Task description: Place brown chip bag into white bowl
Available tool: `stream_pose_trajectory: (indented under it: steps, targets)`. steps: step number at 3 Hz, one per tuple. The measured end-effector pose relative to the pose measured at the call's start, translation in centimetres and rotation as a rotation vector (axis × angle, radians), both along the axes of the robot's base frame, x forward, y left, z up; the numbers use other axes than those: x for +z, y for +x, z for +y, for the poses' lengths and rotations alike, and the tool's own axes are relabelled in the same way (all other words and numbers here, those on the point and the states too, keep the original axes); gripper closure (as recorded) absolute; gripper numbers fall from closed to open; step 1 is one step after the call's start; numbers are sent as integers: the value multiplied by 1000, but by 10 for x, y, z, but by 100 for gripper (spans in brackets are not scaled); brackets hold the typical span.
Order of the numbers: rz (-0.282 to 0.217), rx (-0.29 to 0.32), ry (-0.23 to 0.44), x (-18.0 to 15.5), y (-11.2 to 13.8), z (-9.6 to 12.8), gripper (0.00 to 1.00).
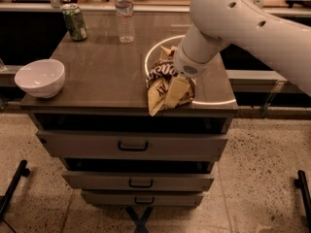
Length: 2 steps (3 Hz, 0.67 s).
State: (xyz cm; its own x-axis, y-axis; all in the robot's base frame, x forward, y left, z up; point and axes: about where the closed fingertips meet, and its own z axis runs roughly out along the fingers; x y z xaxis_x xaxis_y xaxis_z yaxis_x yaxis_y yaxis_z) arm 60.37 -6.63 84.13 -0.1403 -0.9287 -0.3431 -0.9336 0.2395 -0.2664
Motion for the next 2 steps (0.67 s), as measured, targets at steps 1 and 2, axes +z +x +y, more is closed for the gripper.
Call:
stream_pose_trajectory:
  steps: [1,2]
  targets:
    - [0,0,0,3,0,0,72]
    - [0,0,0,3,0,0,95]
